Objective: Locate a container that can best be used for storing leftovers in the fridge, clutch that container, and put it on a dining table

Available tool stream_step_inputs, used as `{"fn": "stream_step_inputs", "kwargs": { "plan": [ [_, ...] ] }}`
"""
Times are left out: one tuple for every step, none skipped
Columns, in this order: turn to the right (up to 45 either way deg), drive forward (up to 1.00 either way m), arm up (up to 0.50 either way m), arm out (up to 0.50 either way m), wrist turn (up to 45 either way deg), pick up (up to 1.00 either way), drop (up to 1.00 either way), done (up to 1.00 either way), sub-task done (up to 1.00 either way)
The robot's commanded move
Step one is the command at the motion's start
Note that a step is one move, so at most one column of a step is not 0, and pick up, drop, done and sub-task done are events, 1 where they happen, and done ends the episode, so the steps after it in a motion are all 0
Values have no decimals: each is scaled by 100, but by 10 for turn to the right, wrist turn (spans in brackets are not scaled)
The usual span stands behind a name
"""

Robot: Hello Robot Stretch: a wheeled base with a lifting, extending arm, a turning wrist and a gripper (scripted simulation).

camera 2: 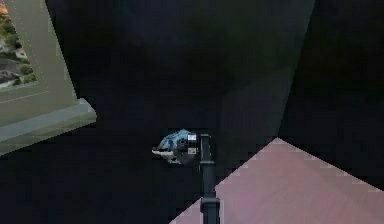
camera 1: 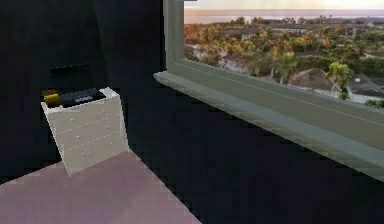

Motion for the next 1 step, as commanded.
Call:
{"fn": "stream_step_inputs", "kwargs": {
  "plan": [
    [0,0,34,0,0,0,0,0,0]
  ]
}}
